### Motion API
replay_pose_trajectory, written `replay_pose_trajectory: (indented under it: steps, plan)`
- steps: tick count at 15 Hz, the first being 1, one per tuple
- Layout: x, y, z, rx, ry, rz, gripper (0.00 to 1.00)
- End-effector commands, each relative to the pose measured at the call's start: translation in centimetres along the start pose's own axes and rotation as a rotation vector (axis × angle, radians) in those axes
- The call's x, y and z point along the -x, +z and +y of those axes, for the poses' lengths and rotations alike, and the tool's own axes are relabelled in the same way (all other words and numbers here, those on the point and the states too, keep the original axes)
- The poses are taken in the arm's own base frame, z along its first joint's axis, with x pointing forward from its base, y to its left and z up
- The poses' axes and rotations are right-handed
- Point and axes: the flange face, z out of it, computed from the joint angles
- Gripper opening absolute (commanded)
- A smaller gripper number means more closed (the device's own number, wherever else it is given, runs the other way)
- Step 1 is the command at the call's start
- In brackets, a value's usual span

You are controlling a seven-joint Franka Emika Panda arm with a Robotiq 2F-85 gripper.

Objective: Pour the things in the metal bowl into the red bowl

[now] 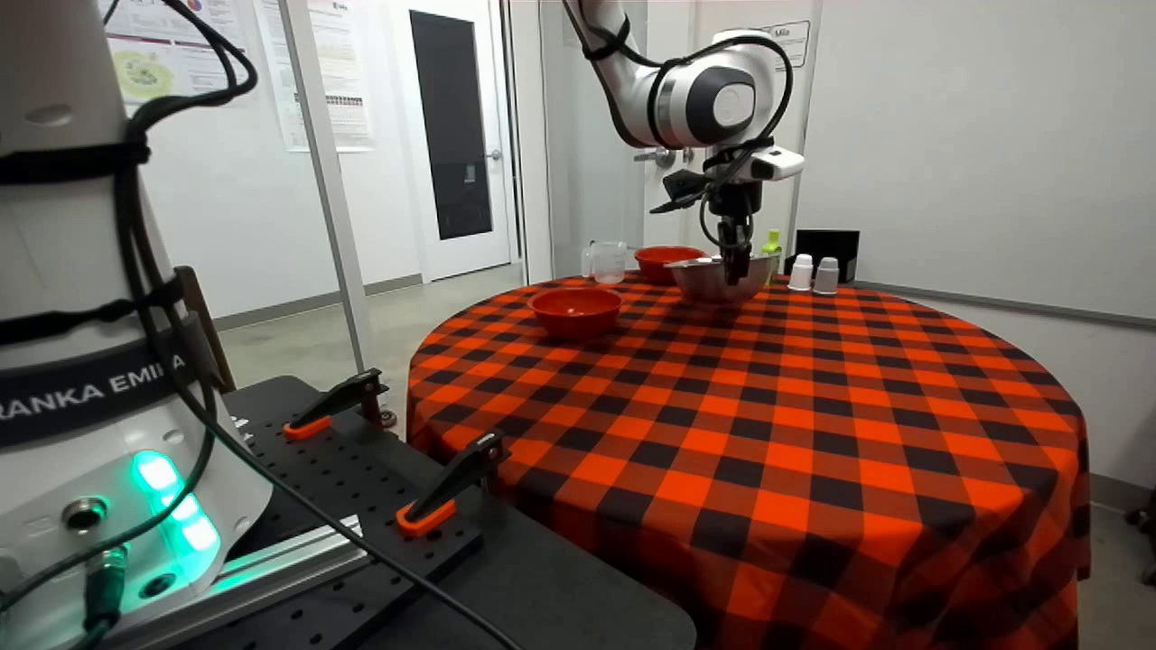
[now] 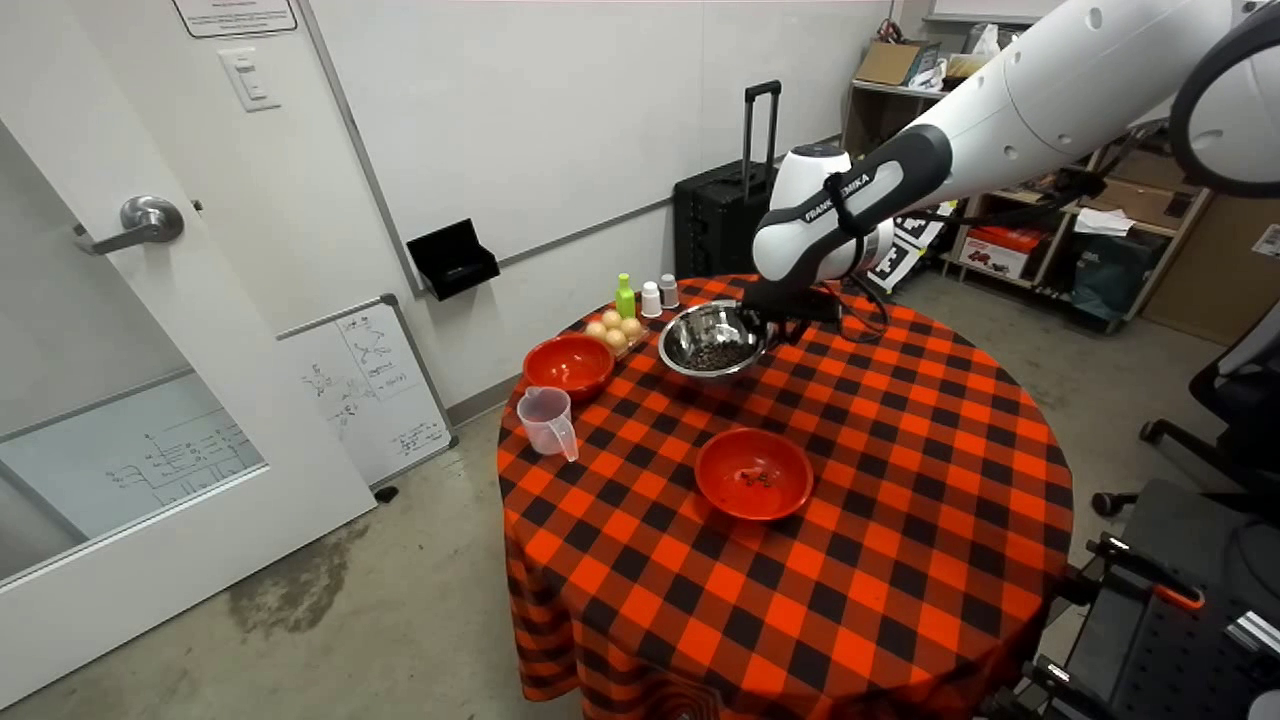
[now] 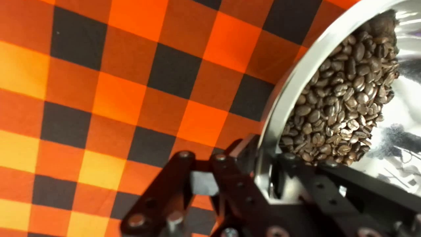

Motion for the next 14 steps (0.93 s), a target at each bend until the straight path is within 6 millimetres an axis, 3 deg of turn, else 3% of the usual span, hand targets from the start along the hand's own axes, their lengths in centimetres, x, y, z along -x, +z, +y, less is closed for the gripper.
replay_pose_trajectory:
  steps: [1, 8, 14]
  plan:
    - [0.1, -3.6, 0.3, -0.06, -0.15, -0.006, 0.02]
    - [2.1, -6.7, 0.6, -0.071, -0.505, -0.069, 0.02]
    - [3.9, -8.8, 1.6, -0.006, -0.7, -0.12, 0.02]
